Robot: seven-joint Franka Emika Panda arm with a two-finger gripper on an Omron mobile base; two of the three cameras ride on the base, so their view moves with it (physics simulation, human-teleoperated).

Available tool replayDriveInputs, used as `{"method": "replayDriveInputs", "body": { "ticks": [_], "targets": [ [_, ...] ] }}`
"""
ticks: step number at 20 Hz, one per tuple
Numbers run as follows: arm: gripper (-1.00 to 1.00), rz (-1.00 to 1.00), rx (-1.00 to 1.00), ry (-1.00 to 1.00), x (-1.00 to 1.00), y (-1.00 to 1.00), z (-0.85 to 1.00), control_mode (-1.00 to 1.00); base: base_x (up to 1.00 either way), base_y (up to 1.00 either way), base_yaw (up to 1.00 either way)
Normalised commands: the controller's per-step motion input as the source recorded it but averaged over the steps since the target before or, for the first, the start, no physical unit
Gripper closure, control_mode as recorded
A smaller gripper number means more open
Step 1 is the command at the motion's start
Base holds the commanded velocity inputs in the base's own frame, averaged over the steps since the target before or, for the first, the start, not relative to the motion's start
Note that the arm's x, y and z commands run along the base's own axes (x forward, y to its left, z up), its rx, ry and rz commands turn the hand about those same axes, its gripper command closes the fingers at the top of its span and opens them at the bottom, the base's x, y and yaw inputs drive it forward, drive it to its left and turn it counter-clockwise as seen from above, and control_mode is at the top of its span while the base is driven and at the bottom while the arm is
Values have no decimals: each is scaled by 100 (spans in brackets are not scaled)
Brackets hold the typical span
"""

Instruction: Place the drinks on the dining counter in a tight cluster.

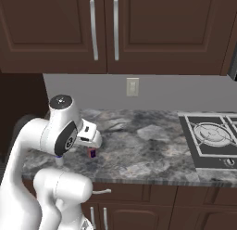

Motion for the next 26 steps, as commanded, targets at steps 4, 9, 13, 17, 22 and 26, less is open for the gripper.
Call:
{"method": "replayDriveInputs", "body": {
  "ticks": [4, 9, 13, 17, 22, 26],
  "targets": [
    [-100, 9, 0, 0, 64, -6, -29, -100, 0, 0, 0],
    [-100, 8, 0, 0, 60, -3, -8, -100, 0, 0, 0],
    [-100, 4, 0, 0, 47, 0, 0, -100, 0, 0, 0],
    [-100, 0, -1, 3, 24, 0, -10, -100, 0, 0, 0],
    [-100, 0, -3, 5, 5, 0, -7, -100, 0, 0, 0],
    [-100, 0, -2, 5, 5, 3, -20, -100, 0, 0, 0]
  ]
}}
